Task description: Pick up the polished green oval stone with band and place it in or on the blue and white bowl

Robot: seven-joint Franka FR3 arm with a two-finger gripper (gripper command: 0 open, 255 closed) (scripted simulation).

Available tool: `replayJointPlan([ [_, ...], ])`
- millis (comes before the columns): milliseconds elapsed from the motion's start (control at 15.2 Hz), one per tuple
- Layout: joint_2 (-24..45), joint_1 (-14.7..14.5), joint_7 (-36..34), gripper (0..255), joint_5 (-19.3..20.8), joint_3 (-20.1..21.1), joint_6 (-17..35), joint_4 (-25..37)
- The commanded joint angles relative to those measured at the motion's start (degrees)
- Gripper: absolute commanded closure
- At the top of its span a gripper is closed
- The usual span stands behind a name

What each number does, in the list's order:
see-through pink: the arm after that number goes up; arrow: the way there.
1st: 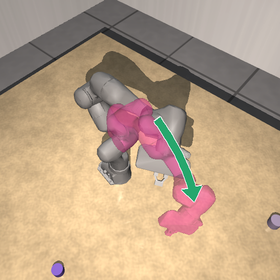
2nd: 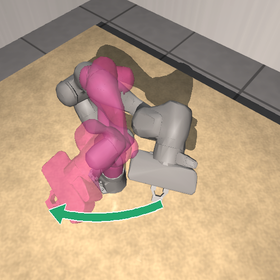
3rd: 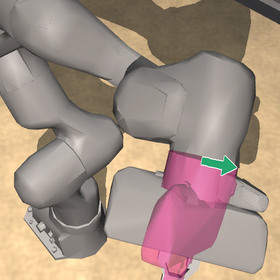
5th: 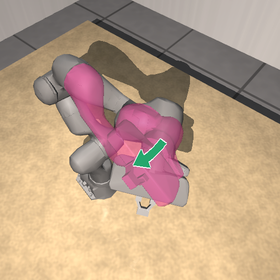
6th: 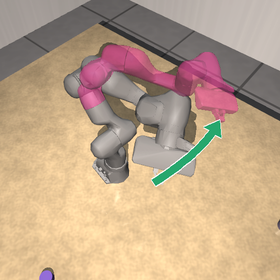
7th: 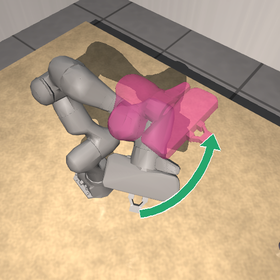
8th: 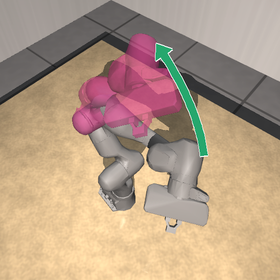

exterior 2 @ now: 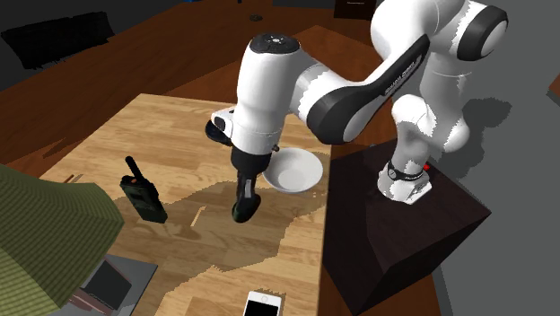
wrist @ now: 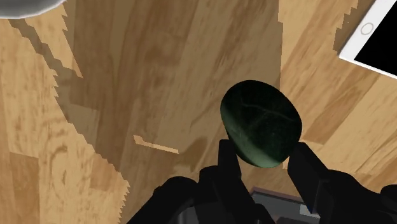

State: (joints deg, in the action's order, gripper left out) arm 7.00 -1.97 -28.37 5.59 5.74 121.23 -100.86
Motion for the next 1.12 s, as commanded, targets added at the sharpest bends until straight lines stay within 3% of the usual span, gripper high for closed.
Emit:
replayJointPlan([
  [0,-1.8,1.5,2.8,255,-0.9,-0.9,0.5,-2.0],
  [528,-5.3,7.1,14.4,255,-4.3,-5.6,1.5,-6.1],
  [1056,-5.5,12.5,26.2,255,-7.5,-10.6,1.1,-5.9],
])
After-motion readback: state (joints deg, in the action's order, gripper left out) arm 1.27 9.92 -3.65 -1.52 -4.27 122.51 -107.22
